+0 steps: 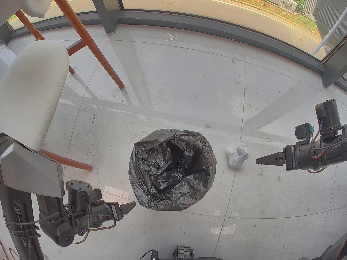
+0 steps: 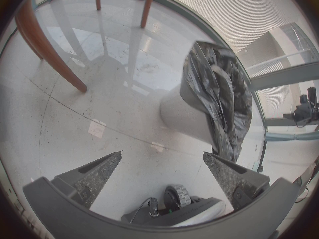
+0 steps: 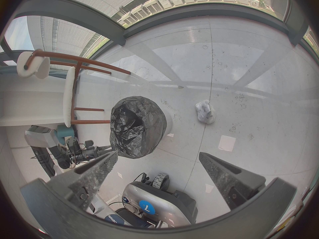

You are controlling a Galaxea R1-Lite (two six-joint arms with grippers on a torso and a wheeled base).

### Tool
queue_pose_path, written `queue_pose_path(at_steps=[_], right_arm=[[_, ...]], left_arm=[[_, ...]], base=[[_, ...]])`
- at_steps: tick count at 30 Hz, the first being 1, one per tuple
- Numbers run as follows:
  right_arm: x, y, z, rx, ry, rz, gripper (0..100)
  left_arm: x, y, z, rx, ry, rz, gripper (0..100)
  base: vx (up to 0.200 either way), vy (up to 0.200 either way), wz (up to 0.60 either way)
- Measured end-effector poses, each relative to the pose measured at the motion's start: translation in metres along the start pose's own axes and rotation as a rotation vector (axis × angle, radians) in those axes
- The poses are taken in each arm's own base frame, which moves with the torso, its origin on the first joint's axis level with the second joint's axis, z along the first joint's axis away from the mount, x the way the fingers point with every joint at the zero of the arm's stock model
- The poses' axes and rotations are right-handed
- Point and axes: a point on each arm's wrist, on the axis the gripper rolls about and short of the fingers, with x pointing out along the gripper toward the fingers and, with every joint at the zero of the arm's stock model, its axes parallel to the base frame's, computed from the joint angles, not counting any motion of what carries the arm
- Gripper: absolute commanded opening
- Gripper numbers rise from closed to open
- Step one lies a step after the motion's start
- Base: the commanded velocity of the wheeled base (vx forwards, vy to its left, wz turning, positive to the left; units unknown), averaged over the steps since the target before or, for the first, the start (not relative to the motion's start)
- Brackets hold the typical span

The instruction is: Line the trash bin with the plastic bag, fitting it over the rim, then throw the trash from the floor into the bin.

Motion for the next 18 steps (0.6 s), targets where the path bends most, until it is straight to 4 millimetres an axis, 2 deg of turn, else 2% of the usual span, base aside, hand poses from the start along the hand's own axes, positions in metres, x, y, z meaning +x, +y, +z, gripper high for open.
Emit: queue_pose_path(at_steps=[4, 10, 14, 18], right_arm=[[0.000, 0.000, 0.000, -0.001, 0.000, 0.000, 100], [0.000, -0.001, 0.000, 0.001, 0.001, -0.002, 100], [0.000, -0.001, -0.001, 0.002, 0.003, -0.002, 100], [0.000, 0.000, -0.001, 0.000, 0.003, 0.000, 100]], left_arm=[[-0.005, -0.002, -0.009, -0.021, 0.030, -0.003, 100], [-0.022, -0.021, -0.019, -0.047, 0.064, -0.063, 100], [-0.019, -0.024, -0.012, -0.047, 0.026, -0.080, 100], [-0.008, -0.025, -0.001, -0.055, -0.035, -0.086, 100]], base=[[0.000, 0.000, 0.00], [0.000, 0.000, 0.00], [0.000, 0.000, 0.00], [0.000, 0.000, 0.00]])
